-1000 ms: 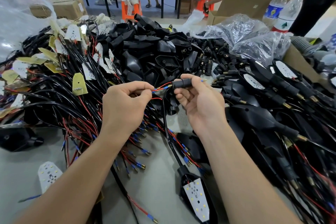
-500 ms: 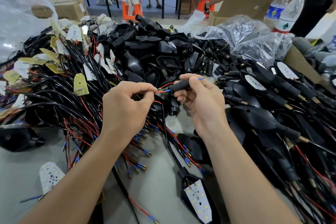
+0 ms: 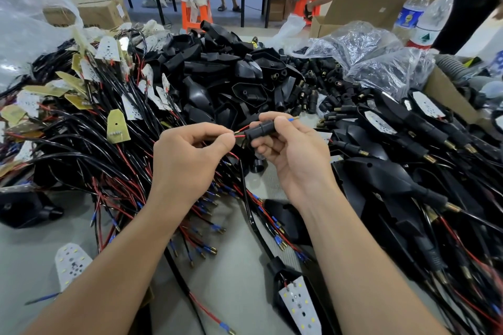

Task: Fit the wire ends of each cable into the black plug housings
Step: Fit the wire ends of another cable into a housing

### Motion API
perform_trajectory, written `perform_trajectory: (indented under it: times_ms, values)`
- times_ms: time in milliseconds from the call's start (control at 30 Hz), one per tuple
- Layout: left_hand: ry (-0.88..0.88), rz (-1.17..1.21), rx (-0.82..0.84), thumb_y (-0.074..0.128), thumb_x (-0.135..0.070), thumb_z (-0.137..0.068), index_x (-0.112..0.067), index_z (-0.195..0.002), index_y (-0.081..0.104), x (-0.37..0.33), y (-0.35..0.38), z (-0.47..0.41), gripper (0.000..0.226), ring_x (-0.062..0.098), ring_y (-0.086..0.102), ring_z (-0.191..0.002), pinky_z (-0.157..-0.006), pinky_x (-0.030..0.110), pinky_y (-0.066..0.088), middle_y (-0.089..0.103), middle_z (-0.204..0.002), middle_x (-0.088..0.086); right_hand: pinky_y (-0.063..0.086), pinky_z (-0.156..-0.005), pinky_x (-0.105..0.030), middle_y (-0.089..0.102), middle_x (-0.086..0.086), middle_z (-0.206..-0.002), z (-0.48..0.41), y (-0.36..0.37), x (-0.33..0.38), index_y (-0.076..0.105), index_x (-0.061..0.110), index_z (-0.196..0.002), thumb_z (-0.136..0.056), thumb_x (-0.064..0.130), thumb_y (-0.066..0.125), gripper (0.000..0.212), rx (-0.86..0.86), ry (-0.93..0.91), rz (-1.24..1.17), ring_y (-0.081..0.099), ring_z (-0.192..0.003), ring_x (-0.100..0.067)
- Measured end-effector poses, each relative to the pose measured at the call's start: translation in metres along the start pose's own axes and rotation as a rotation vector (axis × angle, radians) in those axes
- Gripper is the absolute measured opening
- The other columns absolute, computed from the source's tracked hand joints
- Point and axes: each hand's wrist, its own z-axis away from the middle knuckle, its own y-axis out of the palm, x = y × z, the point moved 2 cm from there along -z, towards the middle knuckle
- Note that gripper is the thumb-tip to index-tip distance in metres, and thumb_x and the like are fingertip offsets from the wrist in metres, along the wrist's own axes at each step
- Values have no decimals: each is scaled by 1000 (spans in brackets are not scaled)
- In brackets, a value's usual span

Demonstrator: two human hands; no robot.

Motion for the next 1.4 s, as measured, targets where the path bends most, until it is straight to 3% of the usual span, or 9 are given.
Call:
perform_trajectory:
  times_ms: [200, 400, 633, 733, 867, 1067, 1167, 1333, 1400]
  values:
    - [-29, -3, 65, 83, -31, -77, -47, -73, 79, 4, 6, 1, 17, 6, 61, -54, -53, 20, 46, 73, -64, -10, 49, -55, -20, 78, -10, -91, 2, 3, -3, 70, 5, -100, -106, 9, 49, 23, -7, 23, 8, 62, -55, -12]
    - [-86, 192, 76, 84, -23, -82, -38, -88, 83, 6, 2, -4, 16, 8, 76, -78, -73, 16, 55, 80, -80, -6, 53, -59, -21, 78, -10, -93, 2, 4, 0, 69, 5, -103, -107, 12, 48, 23, -3, 63, -82, 66, -58, -14]
    - [-163, 223, 185, 85, -1, -77, -25, -75, 82, 10, 6, -5, 24, 17, 73, -61, -64, 20, 55, 77, -70, 9, 48, -59, -19, 78, -6, -91, 4, 7, 0, 71, 7, -99, -103, 13, 58, 15, 22, 32, 25, 59, -60, -11]
    - [-158, 246, 139, 89, -5, -75, -28, -76, 82, 10, 5, -4, 24, 14, 74, -64, -63, 18, 55, 78, -71, 5, 50, -62, -19, 77, -8, -93, 4, 7, -1, 72, 9, -99, -104, 12, 56, 17, 46, 43, 20, 59, -61, -11]
    - [-136, 160, 237, 85, -37, -76, -32, -80, 82, 9, 8, -3, 7, 14, 72, -67, -58, 18, 52, 78, -73, -1, 53, -61, -20, 76, -10, -87, 2, 5, 0, 71, 8, -95, -106, 12, 50, 24, 21, 35, -96, 60, -57, -11]
    - [-152, 75, 299, 86, -25, -81, -32, -74, 82, 15, 10, -3, 11, 18, 69, -60, -66, 36, 59, 76, -66, 2, 49, -60, -21, 75, -10, -86, 2, 3, 0, 72, 6, -96, -105, 13, 52, 23, 64, 54, 14, 57, -59, -12]
    - [-116, 6, 309, 87, -23, -79, -34, -73, 82, 14, 9, 0, 14, 8, 68, -57, -59, 19, 55, 75, -64, -3, 45, -58, -22, 71, -12, -84, 4, 6, 0, 73, 7, -94, -104, 11, 52, 24, 108, 48, 178, 54, -60, -13]
    - [-122, 114, 210, 91, -20, -74, -40, -94, 77, 9, 6, -2, 31, 17, 76, -63, -64, 27, 62, 77, -66, 0, 39, -56, -28, 61, -21, -77, 3, 3, 2, 71, 4, -91, -106, 15, 51, 27, 91, 17, 270, 49, -55, -18]
    - [-81, 110, 276, 90, -31, -70, -41, -105, 74, 6, 7, 0, 40, 12, 76, -65, -65, 20, 58, 77, -67, -3, 38, -55, -29, 59, -14, -64, 3, 2, 1, 69, 2, -92, -106, 17, 50, 29, 126, 58, 265, 49, -54, -20]
